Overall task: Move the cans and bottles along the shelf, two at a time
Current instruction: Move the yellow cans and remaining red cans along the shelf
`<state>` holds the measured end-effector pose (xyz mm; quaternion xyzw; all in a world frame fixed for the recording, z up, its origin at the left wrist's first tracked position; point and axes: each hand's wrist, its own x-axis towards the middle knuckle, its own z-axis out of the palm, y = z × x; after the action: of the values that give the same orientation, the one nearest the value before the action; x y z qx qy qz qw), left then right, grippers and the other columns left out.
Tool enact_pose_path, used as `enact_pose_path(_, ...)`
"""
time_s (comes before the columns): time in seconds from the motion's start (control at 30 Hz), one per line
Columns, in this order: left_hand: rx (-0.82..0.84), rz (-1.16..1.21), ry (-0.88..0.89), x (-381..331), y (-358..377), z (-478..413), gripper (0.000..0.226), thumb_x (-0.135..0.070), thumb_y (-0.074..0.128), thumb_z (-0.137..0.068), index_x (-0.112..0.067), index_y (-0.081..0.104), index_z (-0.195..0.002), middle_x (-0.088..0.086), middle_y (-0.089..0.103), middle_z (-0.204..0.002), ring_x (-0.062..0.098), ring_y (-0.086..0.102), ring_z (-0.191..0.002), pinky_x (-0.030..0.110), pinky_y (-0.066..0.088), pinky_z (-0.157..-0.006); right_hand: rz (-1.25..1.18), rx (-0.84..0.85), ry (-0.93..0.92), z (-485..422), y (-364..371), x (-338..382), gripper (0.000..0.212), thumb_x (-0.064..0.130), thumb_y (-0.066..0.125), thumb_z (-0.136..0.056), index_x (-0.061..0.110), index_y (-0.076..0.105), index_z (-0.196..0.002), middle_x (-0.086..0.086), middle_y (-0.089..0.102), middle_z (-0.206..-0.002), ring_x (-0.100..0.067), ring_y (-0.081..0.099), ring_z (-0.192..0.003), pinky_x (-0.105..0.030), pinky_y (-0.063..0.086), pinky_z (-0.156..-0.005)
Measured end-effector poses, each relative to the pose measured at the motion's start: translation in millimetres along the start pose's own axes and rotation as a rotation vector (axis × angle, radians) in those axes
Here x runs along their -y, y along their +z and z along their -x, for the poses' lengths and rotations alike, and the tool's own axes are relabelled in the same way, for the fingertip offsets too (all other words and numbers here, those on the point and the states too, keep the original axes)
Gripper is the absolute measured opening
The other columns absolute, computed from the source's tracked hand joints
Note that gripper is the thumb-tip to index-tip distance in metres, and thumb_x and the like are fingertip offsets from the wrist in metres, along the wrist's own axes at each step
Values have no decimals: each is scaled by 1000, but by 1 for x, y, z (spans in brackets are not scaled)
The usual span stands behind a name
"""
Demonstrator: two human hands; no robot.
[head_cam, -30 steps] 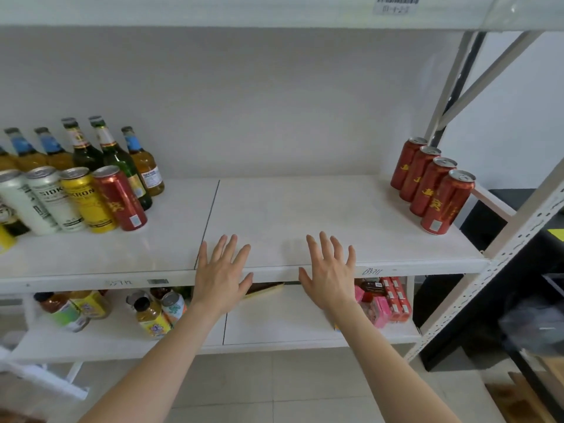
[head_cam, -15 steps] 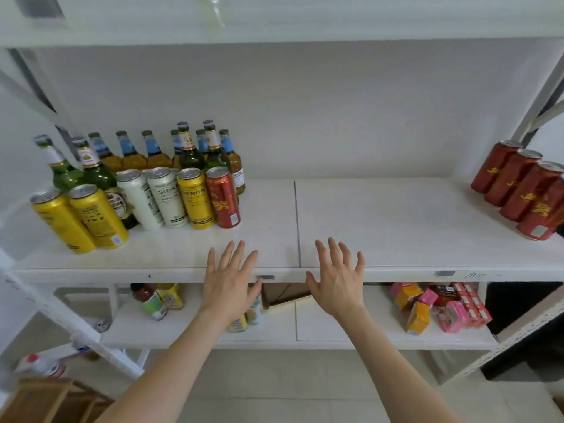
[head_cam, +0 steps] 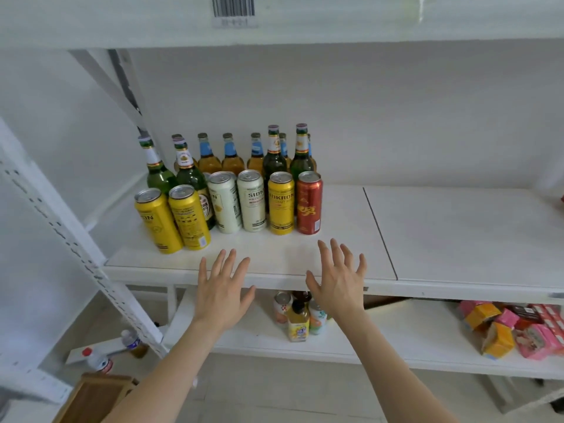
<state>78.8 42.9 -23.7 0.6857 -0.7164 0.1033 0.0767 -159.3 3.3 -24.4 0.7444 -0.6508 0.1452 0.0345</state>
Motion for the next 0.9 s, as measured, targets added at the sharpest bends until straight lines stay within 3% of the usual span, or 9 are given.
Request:
enact_pose_path(0.17,-26,-2,-53,68,2,9,58,-48,61,-87,-19,54,-137,15,47,-147,34,39,-139,61,25,-112,-12,21,-52,-16,10,70,69,56,35,-95,22,21,-153,-9,28,-159,-30,24,-146,-59,13,-115)
enact_pose_path(0.37,-21,-4,-61,149,-2,7,59,-50,57,-89,-19,51,-139,14,46,-148,34,39,-139,62,26,-112,-46,-2,-49,-33,17,153,67,52,45,-92,18,33,-149,-11,39,-153,-32,32,-141,-61,20,-112)
enact_pose_path(0.73,8,1,-41,259,3,-10,64,-57,39,-95,-24,32,-149,8,30,-158,28,22,-147,55,17,-117,-113,-154,-14,-56,33,259,68,51,57,-87,13,43,-141,-12,50,-144,-34,46,-132,-60,32,-106)
enact_pose_path(0.9,-30,163,-26,267,7,-40,72,-59,50,-89,-18,34,-146,8,48,-145,29,47,-130,49,40,-107,-243,-179,24,-85,36,266,74,54,54,-89,11,35,-147,-8,47,-147,-30,46,-130,-52,34,-106)
